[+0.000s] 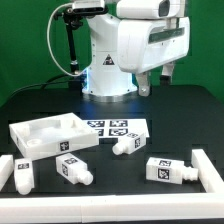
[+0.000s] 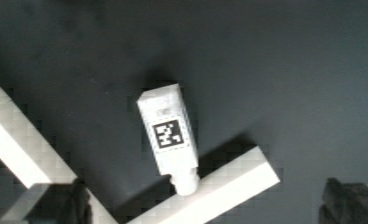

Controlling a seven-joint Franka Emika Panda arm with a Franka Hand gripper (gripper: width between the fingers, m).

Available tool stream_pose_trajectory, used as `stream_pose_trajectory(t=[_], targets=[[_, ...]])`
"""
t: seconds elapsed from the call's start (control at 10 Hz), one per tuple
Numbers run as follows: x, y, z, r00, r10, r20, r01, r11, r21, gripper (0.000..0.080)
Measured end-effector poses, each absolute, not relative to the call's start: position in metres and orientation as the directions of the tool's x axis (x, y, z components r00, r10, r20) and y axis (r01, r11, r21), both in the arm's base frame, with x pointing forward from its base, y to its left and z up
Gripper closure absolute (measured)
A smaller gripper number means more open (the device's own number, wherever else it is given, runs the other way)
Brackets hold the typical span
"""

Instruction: Assemble one leg

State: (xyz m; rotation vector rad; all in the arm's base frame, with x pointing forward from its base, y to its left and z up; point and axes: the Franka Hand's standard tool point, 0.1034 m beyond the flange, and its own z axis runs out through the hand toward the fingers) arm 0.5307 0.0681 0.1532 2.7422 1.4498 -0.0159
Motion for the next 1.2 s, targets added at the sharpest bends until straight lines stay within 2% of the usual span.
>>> stream_pose_trajectory(t=[0.5, 0.7, 0.8, 1.2], targets=[[0.532, 0.068, 0.149, 0.563, 0.826, -0.027, 0.826, -0.563, 0.027, 0.0150], [0.550, 0.066, 0.126, 0.548, 0.836, -0.018, 0.836, -0.548, 0.015, 0.0150], [0.559, 0.067, 0.121, 0.549, 0.836, -0.011, 0.836, -0.548, 0.016, 0.0150], [0.562, 0.081, 0.072, 0.554, 0.832, 0.029, 0.832, -0.555, 0.014, 0.0150]])
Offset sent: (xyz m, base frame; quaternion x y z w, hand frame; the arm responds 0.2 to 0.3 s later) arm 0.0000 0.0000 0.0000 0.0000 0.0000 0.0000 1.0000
